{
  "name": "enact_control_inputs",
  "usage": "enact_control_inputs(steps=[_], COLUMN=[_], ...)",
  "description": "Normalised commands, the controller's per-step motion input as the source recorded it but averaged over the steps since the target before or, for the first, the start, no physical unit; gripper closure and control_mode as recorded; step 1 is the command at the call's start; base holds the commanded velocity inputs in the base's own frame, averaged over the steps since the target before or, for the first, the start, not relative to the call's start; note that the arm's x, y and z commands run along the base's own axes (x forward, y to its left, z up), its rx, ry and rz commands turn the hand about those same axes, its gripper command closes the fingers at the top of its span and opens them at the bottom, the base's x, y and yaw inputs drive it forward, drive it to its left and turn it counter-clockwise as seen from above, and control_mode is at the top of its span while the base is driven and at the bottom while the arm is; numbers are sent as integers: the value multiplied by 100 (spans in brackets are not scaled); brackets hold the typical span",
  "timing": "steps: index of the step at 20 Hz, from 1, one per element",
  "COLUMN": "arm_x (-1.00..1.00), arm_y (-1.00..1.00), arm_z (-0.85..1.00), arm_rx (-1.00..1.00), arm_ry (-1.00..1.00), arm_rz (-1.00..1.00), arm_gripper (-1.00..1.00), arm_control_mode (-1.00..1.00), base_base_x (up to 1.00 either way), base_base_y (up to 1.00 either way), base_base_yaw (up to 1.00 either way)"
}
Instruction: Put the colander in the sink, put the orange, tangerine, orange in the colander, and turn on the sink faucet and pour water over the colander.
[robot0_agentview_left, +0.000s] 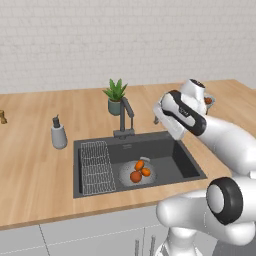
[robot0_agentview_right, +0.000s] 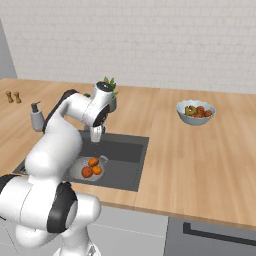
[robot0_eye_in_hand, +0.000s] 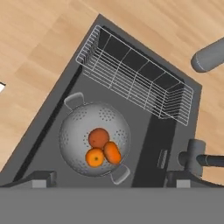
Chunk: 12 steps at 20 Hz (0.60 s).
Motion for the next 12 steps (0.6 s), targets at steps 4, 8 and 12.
enact_control_inputs(steps=[4,8,12], arm_x=[0,0,0], arm_y=[4,0,0], arm_z=[8,0,0], arm_rx=[26,30,35], arm_ry=[0,-9,-19], arm_rz=[-31,-37,-39], arm_gripper=[-100,-100,-100], arm_control_mode=[-100,-100,-100], base_base_x=[0,0,0], base_base_y=[0,0,0], base_base_yaw=[0,0,0])
